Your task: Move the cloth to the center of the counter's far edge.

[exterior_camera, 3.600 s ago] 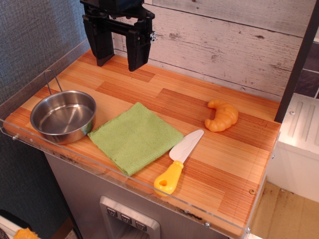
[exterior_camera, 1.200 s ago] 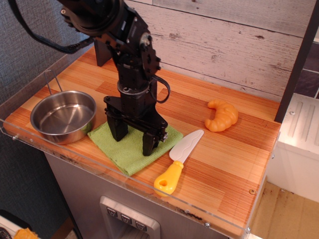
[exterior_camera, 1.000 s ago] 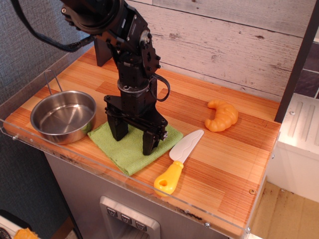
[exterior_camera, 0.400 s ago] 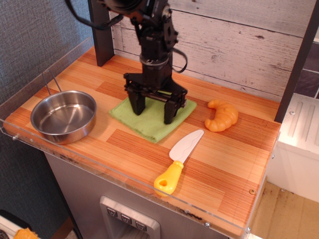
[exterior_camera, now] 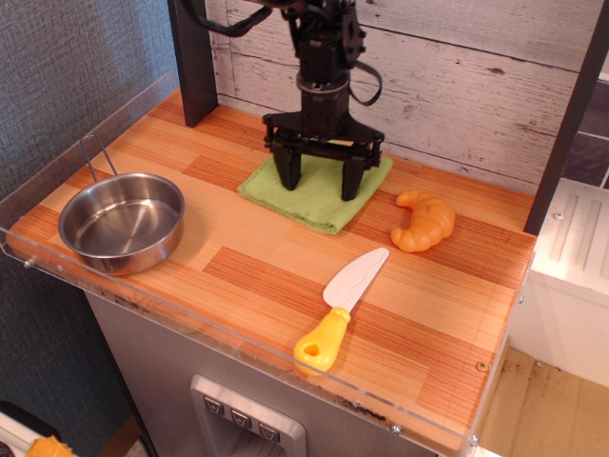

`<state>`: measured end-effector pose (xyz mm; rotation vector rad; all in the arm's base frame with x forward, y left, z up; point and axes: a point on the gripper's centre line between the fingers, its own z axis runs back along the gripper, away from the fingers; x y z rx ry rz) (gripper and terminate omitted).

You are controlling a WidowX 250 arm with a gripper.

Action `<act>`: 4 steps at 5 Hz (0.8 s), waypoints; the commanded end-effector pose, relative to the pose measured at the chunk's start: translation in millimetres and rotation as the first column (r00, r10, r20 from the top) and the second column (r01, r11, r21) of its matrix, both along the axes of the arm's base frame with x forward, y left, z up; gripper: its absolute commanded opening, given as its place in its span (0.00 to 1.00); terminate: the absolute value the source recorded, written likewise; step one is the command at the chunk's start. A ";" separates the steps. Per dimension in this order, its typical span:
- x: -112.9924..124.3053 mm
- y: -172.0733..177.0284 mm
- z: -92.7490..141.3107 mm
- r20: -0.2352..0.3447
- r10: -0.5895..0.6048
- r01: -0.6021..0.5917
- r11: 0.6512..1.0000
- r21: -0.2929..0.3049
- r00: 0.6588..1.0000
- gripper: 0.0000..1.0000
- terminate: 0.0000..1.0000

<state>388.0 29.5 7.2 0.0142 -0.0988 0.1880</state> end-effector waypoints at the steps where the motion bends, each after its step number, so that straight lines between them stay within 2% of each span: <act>1: 14.8 -4.2 7.9 0.014 -0.004 0.004 1.000 -0.014 1.000 1.00 0.00; 2: 16.5 -6.8 17.8 0.022 -0.013 0.013 1.000 -0.025 1.000 1.00 0.00; 4: 25.1 -12.8 66.6 0.118 -0.018 0.022 0.999 -0.031 0.993 1.00 0.00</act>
